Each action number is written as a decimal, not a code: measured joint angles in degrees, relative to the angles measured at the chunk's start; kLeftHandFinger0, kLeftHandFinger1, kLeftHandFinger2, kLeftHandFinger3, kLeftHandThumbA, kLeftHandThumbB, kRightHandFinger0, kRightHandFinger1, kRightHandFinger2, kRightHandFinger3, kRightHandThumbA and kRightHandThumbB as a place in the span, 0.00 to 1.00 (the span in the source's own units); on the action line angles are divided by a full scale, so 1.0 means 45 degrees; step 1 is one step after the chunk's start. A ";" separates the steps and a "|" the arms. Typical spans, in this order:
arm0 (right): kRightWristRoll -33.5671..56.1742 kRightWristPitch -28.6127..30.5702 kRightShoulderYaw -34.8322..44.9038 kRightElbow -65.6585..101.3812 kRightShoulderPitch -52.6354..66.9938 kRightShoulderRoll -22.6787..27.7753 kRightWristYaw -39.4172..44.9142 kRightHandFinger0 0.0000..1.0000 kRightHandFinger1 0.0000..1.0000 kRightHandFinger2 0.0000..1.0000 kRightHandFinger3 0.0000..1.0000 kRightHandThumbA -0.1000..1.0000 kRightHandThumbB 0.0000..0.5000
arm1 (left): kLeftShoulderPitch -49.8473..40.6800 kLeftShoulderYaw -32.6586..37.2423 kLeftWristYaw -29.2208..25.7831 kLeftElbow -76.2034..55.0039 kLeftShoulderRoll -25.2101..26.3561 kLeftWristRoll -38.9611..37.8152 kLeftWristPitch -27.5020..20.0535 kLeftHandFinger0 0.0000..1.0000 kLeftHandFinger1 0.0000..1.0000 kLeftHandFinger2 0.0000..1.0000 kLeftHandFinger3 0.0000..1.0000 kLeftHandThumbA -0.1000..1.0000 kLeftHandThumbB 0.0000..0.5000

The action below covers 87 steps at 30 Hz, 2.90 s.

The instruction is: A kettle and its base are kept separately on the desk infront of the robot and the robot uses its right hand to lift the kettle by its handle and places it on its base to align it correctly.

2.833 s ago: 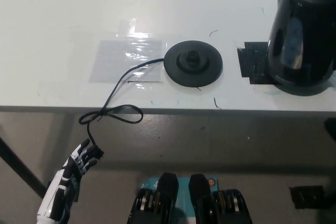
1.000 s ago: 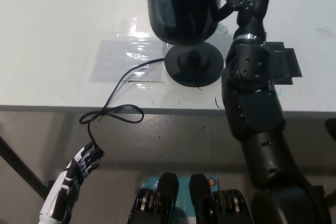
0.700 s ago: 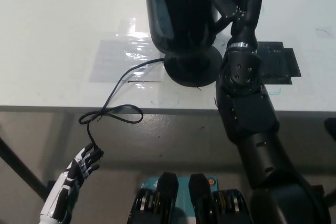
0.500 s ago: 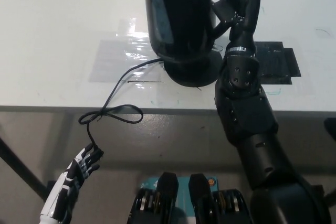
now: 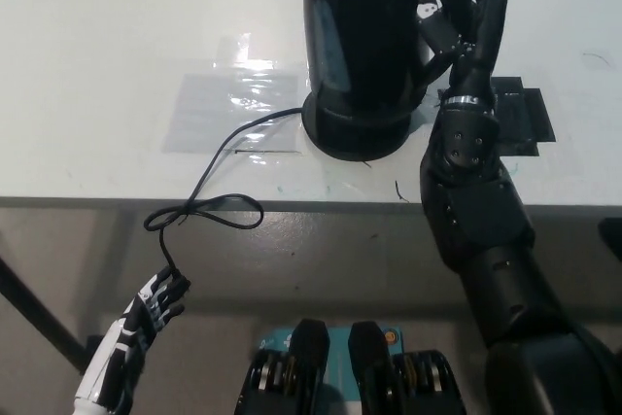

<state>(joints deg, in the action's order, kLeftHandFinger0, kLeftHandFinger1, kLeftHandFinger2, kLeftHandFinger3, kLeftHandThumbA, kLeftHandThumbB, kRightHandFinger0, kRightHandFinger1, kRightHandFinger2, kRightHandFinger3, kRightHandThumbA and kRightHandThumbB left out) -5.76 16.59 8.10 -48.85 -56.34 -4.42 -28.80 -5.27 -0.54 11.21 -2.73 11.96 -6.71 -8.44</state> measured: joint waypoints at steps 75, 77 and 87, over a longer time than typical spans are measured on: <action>0.1533 0.1281 0.0386 -0.0025 0.0779 -0.0273 0.0786 0.00 0.15 0.53 0.71 0.00 0.14 | 0.0210 -0.0002 0.0132 0.0125 0.0049 -0.0009 -0.0021 1.00 1.00 1.00 1.00 1.00 0.39; 0.1532 0.1380 0.0376 -0.0002 0.0848 -0.0273 0.0793 0.00 0.14 0.53 0.71 0.00 0.14 | 0.0211 -0.0001 0.0135 0.0125 0.0049 -0.0009 -0.0021 1.00 1.00 1.00 1.00 1.00 0.37; 0.1498 0.1539 -0.0010 0.1262 0.1893 -0.0306 0.1049 0.00 0.16 0.55 0.73 0.00 0.14 | 0.0218 -0.0007 0.0138 0.0126 0.0047 -0.0009 -0.0022 1.00 1.00 1.00 1.00 1.00 0.40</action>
<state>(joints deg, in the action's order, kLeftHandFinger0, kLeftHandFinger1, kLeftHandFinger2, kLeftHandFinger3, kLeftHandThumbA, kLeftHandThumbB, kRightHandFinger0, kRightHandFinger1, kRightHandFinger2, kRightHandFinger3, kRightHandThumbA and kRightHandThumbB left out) 0.99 23.52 8.06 -43.17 -47.82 -5.79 -24.08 -4.28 -0.57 11.83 -2.16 12.18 -6.75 -8.53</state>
